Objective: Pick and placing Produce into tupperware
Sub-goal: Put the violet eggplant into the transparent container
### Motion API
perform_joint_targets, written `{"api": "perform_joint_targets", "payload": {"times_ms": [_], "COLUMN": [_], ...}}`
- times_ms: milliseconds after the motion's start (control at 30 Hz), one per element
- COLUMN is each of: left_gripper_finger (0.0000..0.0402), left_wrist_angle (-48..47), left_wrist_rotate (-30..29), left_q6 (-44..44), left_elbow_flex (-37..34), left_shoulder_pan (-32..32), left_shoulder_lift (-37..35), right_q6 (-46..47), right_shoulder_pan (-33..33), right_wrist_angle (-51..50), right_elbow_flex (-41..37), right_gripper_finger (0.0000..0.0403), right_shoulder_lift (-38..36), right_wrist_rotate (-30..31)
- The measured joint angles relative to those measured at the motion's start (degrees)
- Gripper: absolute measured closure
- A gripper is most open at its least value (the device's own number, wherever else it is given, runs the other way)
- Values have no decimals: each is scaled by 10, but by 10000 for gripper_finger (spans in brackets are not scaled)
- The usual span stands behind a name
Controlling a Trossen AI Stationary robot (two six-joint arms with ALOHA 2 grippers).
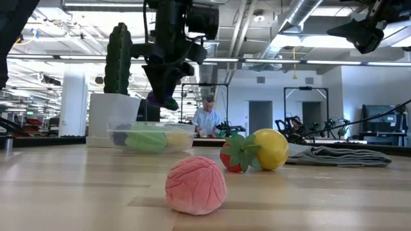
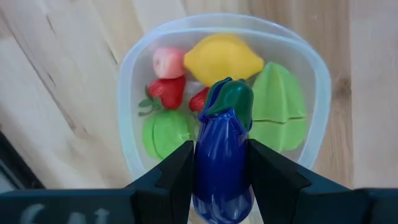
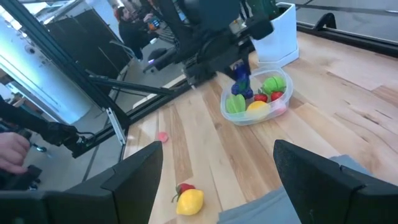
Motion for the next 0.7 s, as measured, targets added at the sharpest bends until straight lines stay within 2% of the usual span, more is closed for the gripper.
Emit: {"api": "perform_joint_targets", "payload": {"times_ms": [267, 700], "left_gripper_finger": [274, 274], "left_wrist_angle": [15, 60], "left_wrist_rotate": [60, 83], "left_q6": [-7, 2], "left_elbow_flex": [0, 0], "left_shoulder_pan": [48, 69], "left_shoulder_lift": [0, 0], "right_q6": [6, 6], "right_shoulder_pan": [0, 0], "right_wrist_angle": [0, 0], "right_elbow_flex": [0, 0], "right_gripper_finger": [75, 75], "right_shoulder_lift": [0, 0], "right_wrist_rotate": [9, 23]}}
